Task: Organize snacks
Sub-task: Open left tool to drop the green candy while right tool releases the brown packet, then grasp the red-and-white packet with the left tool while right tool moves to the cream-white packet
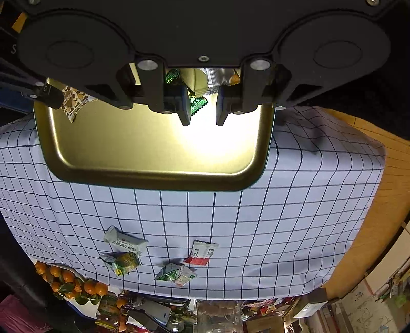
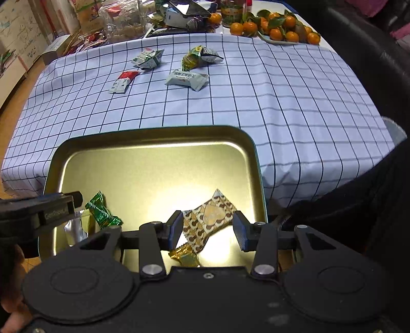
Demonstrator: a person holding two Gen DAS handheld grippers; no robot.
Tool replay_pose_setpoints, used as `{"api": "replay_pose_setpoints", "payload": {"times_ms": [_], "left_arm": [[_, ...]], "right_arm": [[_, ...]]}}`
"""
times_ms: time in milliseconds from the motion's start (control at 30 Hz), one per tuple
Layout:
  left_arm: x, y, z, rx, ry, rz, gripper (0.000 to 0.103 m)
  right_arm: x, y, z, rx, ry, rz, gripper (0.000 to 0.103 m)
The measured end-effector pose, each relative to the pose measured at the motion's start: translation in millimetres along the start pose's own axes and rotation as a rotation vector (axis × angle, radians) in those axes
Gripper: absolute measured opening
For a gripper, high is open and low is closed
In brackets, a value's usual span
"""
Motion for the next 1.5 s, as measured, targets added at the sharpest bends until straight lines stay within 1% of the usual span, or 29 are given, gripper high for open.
{"api": "replay_pose_setpoints", "payload": {"times_ms": [233, 333, 400, 500, 567, 633, 800, 933, 1067, 1200, 1267, 1367, 1500], "left_arm": [[7, -47, -5, 0.0, -0.005, -0.026, 0.031], [10, -68, -14, 0.016, -0.006, -0.046, 0.031], [11, -82, -21, 0.026, 0.005, -0.053, 0.031], [13, -106, -36, 0.069, 0.03, -0.054, 0.031], [15, -122, -48, 0.114, 0.069, -0.045, 0.031], [18, -138, -60, 0.147, 0.09, -0.02, 0.031], [21, -175, -88, 0.168, 0.053, 0.003, 0.031], [23, -198, -111, 0.167, 0.047, 0.023, 0.031], [23, -215, -133, 0.175, 0.026, 0.03, 0.031], [22, -228, -150, 0.18, 0.027, 0.014, 0.031], [23, -233, -156, 0.188, 0.025, 0.025, 0.031], [24, -236, -162, 0.21, 0.052, 0.04, 0.031], [24, -236, -172, 0.253, 0.097, 0.066, 0.031]], "right_arm": [[3, -48, 0, -0.018, -0.011, 0.057, 0.044], [1, -75, -9, 0.004, -0.024, 0.058, 0.044], [0, -93, -18, 0.022, -0.023, 0.049, 0.044], [-2, -122, -36, 0.064, 0.008, 0.04, 0.044], [-4, -141, -46, 0.084, 0.0, 0.027, 0.044], [-4, -161, -57, 0.105, -0.01, 0.017, 0.044], [-3, -208, -81, 0.116, -0.02, 0.016, 0.044], [1, -237, -104, 0.136, -0.03, 0.018, 0.044], [5, -258, -132, 0.156, -0.034, 0.009, 0.044], [3, -267, -160, 0.16, 0.025, -0.007, 0.043], [0, -267, -172, 0.198, 0.05, -0.024, 0.043], [-7, -265, -188, 0.256, 0.066, -0.058, 0.043], [-16, -262, -200, 0.317, 0.052, -0.127, 0.043]]}}
Point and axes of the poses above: each gripper's, at about its wrist camera, not at the fingertips, and z roughly against the way its jaws point, x to its left, y to its underside, the point moved 3 cm from there along -z, roughly the way its jaws point, and after that the axes turned 1 degree about -z, right-handed, at the moved point
